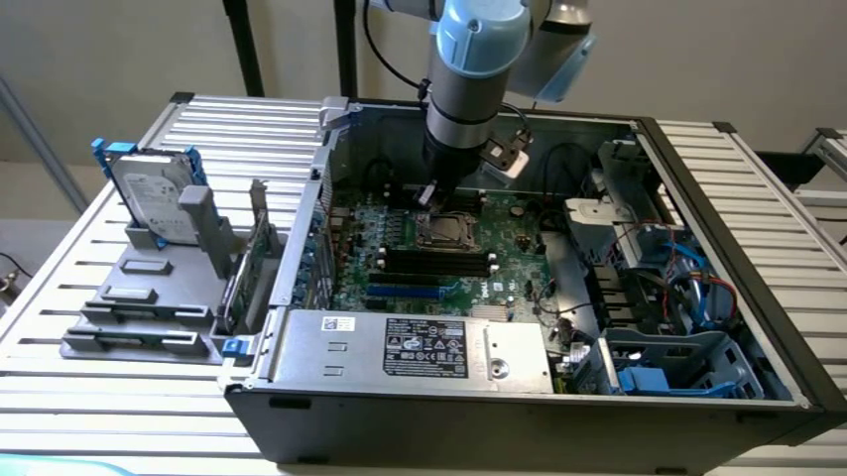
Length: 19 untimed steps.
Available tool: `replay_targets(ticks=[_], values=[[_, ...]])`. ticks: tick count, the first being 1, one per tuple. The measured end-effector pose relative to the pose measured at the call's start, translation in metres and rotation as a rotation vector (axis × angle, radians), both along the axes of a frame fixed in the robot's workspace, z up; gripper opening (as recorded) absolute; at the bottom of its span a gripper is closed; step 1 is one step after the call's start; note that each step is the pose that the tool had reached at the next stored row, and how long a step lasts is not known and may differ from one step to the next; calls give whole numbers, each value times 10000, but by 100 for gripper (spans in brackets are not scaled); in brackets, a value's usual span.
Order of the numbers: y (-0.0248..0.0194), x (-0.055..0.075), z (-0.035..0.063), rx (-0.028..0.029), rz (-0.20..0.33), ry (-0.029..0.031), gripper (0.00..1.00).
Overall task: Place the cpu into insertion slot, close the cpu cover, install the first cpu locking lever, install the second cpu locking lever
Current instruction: 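Install the first cpu locking lever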
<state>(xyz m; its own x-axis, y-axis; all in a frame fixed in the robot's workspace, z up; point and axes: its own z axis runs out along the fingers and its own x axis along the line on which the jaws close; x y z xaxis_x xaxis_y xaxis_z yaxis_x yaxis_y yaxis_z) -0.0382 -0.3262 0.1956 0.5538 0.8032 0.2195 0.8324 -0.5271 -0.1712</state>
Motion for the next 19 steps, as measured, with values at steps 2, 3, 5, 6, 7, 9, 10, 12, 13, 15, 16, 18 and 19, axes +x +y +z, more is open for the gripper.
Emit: replay_targets(ticks=[2,3,5,6,7,9,10,12,13,15,16,18,19], values=[[-1,2,-3,-8,25,-15,11],[-1,5,-4,-11,39,-20,11],[-1,10,-5,-18,60,-29,11],[0,11,-6,-20,67,-32,11],[0,11,-6,-22,72,-32,11],[0,12,1,-24,78,-34,11],[1,13,10,-21,78,-40,11],[1,10,38,-23,81,-35,11],[0,5,51,-25,80,-33,11],[0,-13,59,-24,80,-33,11],[0,-26,59,-23,80,-34,11],[0,-60,61,-26,79,-32,11],[0,-75,61,-26,79,-31,11]])
